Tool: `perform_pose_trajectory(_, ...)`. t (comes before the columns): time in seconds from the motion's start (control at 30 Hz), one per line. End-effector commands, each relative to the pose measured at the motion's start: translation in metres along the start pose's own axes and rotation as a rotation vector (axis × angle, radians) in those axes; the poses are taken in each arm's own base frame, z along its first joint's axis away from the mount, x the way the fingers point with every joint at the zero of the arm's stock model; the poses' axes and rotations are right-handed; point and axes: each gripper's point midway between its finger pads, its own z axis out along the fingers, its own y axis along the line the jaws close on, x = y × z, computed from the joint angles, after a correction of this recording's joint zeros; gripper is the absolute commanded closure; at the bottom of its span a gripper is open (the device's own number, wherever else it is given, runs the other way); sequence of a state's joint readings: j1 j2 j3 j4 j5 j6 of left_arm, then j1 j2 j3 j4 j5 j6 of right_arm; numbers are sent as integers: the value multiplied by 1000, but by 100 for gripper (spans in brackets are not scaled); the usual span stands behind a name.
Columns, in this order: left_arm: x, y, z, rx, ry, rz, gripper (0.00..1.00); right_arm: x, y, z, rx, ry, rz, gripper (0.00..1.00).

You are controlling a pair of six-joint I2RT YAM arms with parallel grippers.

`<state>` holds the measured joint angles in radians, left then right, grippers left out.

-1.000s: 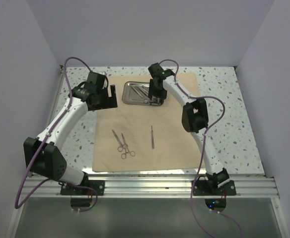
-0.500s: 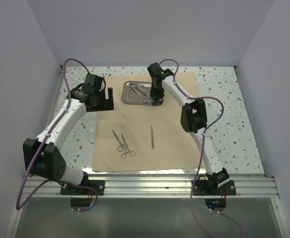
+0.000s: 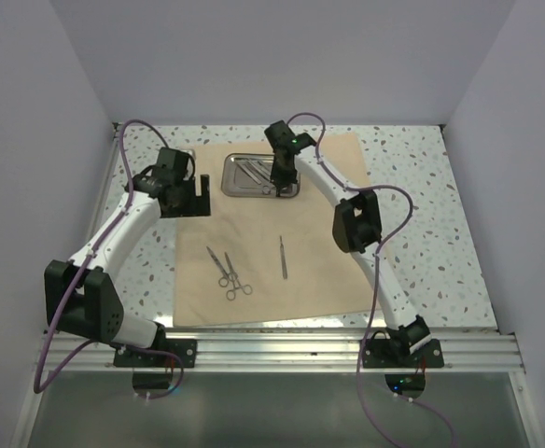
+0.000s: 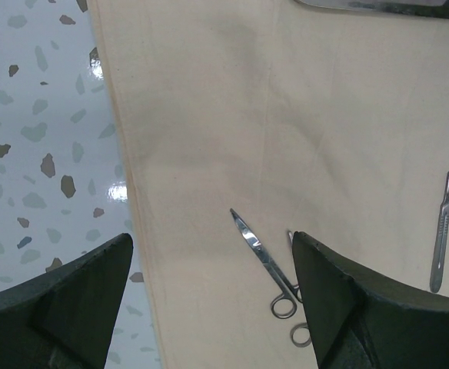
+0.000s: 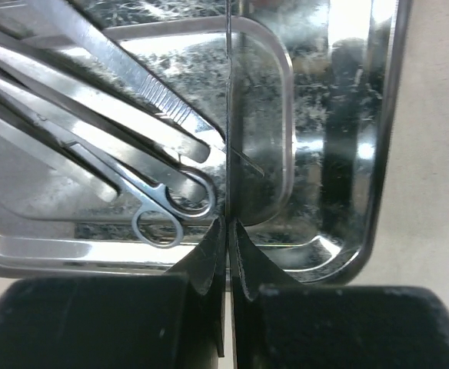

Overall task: Open and lay out the surgical kit
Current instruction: Pick up the medical item from the container, then place the medical item in the surgical kit.

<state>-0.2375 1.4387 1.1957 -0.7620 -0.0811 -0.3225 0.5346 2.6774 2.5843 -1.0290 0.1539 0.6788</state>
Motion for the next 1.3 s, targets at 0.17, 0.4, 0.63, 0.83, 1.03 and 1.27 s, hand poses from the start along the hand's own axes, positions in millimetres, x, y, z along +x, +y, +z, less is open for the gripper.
perform_pose_trajectory(0.17,-16,-8,3,70,-58,11,12,53,-11,21,71,142,-39,100)
perform_pose_trajectory(0.4,-31,-15,-3,88,-88,-12,12,9,-12,-49,54,-4,-73,100)
perform_pose_trajectory(0.63,-56,-21,-11,93,-149,-73,0,13,-26,-139,-38,-65,-81,100)
perform_pose_trajectory(0.83,-75,-54,6,170,-139,-137,0,84,-43,-164,-101,30,-116,100)
perform_pose_trajectory(1.03,-99,-97,40,189,-107,-150,1,171,-41,-177,-191,132,-146,100)
perform_pose_trajectory(1.27,-144,-114,63,177,-151,-190,4,221,-33,-153,-255,216,-143,100)
